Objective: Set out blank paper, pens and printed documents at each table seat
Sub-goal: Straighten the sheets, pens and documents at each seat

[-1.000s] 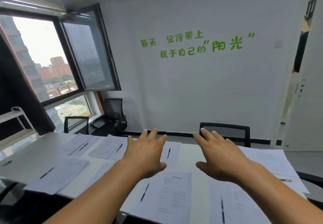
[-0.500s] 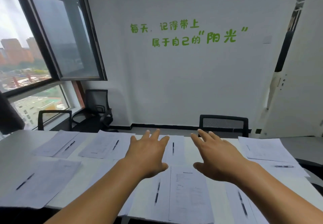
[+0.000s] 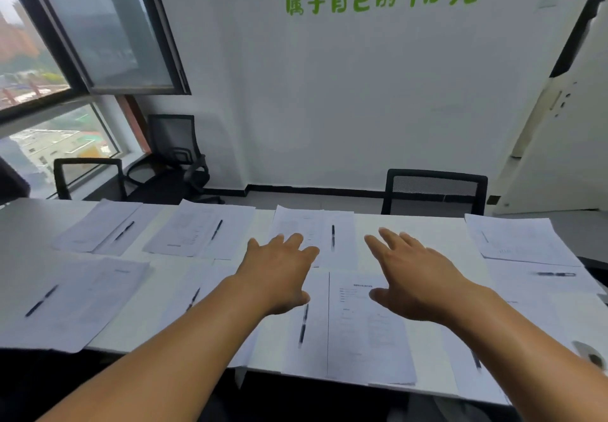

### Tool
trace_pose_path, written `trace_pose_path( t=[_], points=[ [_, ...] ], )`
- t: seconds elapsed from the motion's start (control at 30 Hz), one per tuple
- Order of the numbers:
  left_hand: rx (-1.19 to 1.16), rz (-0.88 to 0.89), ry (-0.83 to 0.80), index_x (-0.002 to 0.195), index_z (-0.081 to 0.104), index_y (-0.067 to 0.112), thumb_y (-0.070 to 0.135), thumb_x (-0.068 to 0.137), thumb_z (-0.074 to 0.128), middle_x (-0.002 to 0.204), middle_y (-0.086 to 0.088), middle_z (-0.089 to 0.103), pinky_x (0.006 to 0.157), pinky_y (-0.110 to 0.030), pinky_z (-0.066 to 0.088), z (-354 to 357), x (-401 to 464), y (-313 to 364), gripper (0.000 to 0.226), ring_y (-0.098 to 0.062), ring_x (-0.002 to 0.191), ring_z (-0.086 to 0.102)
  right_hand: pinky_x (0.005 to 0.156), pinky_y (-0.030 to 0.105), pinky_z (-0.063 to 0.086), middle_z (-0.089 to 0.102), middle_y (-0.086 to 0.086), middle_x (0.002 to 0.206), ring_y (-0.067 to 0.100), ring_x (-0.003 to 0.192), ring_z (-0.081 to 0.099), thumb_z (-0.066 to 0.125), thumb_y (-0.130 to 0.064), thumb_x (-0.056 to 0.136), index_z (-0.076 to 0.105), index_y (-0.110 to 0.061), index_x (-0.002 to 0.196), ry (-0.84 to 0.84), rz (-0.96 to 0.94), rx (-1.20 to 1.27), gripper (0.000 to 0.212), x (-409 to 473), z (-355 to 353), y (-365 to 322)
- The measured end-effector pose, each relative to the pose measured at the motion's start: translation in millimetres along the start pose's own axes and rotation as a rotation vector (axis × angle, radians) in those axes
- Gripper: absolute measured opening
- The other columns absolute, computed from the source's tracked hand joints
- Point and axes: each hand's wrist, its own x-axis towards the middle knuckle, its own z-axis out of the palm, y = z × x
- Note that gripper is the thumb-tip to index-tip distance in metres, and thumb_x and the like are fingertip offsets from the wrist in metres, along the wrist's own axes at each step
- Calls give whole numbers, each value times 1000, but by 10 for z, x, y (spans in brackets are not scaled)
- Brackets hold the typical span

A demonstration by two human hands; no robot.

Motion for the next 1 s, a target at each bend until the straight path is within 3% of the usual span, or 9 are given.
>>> trace_pose_path(
  t=[0.47, 0.77, 1.0],
  points=[
    [-39, 53, -193, 164, 36, 31, 47, 99, 73, 169, -6, 36, 121, -61, 37, 872, 698, 104, 77, -32, 151, 43, 124, 56, 37, 4, 3, 182, 36, 166, 15, 62, -57, 100, 8, -27, 171, -255, -41, 46, 94, 747, 921, 152],
    [-12, 174, -287, 165, 33, 30, 40, 102, 73, 171, -7, 33, 123, -61, 36, 1891, 1138, 49, 76, -33, 155, 39, 126, 54, 34, 2, 5, 182, 36, 167, 11, 64, -49, 99, 8, -25, 171, -444, 13, 37, 94, 1132, 1768, 107],
    [-32, 191, -319, 167, 25, 33, 25, 101, 71, 172, -8, 28, 112, -54, 46, 2544, 1373, -96, 82, -31, 149, 43, 127, 56, 31, -2, 7, 181, 37, 167, 6, 67, -47, 98, 7, -24, 171, -515, 47, 45, 97, 1340, 2348, 102]
  ],
)
